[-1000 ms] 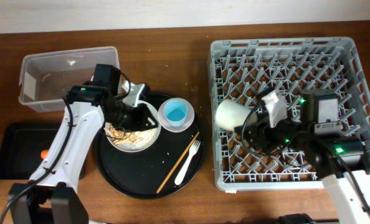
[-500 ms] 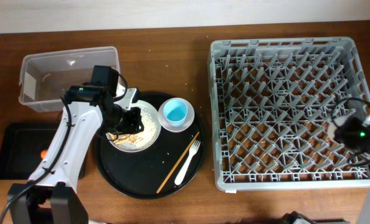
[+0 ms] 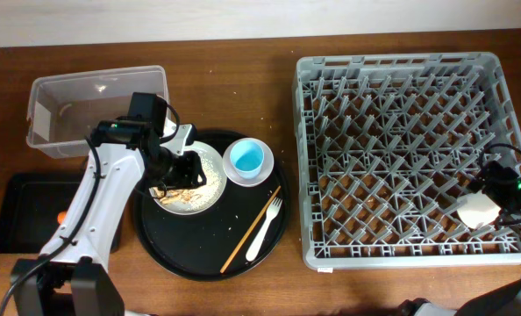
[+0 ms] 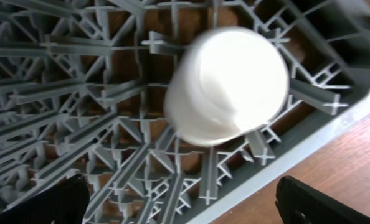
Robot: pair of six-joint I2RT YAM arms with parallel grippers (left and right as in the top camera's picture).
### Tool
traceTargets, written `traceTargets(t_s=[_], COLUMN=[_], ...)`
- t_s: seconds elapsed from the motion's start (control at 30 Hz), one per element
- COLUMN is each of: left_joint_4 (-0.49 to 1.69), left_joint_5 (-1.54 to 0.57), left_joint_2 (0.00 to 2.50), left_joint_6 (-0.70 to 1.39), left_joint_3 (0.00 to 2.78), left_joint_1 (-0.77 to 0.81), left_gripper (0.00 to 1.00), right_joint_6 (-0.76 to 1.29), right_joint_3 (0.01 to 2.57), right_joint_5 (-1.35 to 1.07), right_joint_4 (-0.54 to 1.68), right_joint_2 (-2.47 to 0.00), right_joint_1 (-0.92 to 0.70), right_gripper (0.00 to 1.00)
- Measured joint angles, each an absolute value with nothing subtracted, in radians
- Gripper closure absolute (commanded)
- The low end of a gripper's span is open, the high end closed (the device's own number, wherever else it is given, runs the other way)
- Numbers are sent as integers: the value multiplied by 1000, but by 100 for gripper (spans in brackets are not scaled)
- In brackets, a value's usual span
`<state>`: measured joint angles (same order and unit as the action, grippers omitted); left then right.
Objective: Sort waste into correct bins and load items into the dishwasher rack
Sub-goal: 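Place the white cup upside down in the rack with the right gripper, then grasp the blue cup from the pink bowl with the left gripper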
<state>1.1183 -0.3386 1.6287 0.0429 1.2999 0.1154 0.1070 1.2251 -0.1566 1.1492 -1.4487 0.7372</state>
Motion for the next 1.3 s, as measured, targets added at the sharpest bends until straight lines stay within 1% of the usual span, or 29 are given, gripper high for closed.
traceTargets(t_s=[0.1,0.17,0.2,0.27,0.4,0.5,0.57,0.67,0.77,0.8,0.93,1.0,1.1,1.3], left_joint_4=[1118,1111,1105,1073,949,824,783,748,724,717,717,717,719,735], left_joint_5=[-339,-339,-339,-339,-339,-340,-340,-339,-339,-339,-333,-332,-331,-331], left_joint_2=[1629,1629,1629,1629,1629,1629,1644,1724,1778,1789,1819,1820,1820,1820], left_joint_6=[43,43,43,44,46,89,134,185,207,210,215,217,218,222], left_joint_3=[1300,1300,1300,1300,1299,1299,1299,1299,1299,1299,1299,1299,1299,1299], left_joint_1=[115,115,117,128,212,268,279,279,279,279,279,279,279,279], left_gripper=[57,56,54,53,54,54,54,55,71,72,83,87,99,99], right_joint_6=[108,104,88,62,15,-9,-16,-23,-25,-25,-26,-26,-26,-27], right_joint_3=[1225,1225,1225,1227,1227,1227,1227,1227,1227,1227,1227,1227,1227,1227], right_joint_5=[-204,-280,-329,-379,-418,-426,-429,-429,-429,-428,-400,-397,-390,-390], right_joint_4=[1168,1196,1209,1239,1263,1257,1248,1243,1242,1242,1242,1242,1243,1250], right_joint_2=[-1449,-1449,-1449,-1449,-1449,-1449,-1449,-1449,-1449,-1449,-1449,-1449,-1449,-1449], right_joint_1=[737,737,736,717,579,433,357,302,299,299,299,299,299,299], right_gripper=[2,2,2,2,3,6,7,8,8,8,8,8,8,7])
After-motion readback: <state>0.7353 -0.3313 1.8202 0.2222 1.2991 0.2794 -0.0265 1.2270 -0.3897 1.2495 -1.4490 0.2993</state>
